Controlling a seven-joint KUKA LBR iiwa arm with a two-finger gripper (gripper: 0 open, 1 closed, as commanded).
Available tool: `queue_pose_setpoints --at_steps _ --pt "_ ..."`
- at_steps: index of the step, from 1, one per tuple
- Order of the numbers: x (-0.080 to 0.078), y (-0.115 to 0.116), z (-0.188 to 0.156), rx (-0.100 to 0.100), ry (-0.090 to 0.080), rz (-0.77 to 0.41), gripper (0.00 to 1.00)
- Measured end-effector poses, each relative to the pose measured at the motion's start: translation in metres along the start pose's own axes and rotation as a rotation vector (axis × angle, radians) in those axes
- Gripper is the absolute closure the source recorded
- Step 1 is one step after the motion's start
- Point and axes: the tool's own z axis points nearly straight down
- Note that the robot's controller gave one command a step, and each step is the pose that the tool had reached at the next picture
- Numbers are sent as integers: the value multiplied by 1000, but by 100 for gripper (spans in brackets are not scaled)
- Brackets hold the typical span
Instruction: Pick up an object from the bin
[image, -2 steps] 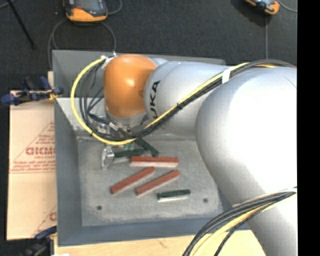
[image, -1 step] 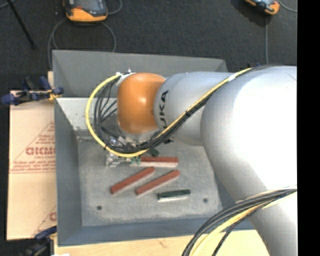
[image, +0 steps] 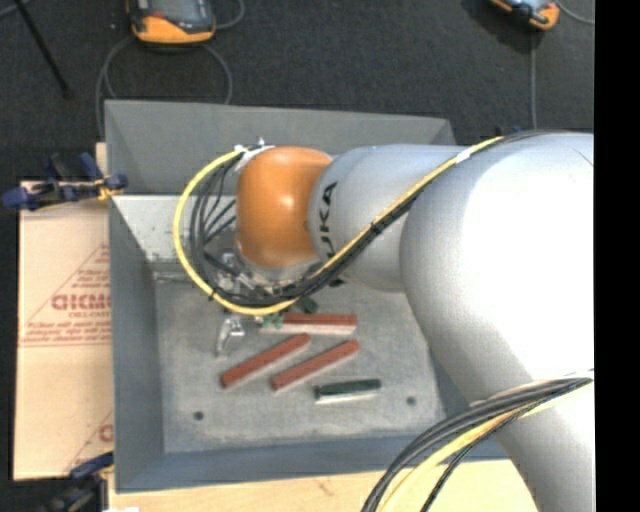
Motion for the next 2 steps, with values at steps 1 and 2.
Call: queue_pose_setpoints --at_steps 1,2 --pt "0 0 0 0 1 1 0" --pt "44 -70 -5 0 8 -86 100"
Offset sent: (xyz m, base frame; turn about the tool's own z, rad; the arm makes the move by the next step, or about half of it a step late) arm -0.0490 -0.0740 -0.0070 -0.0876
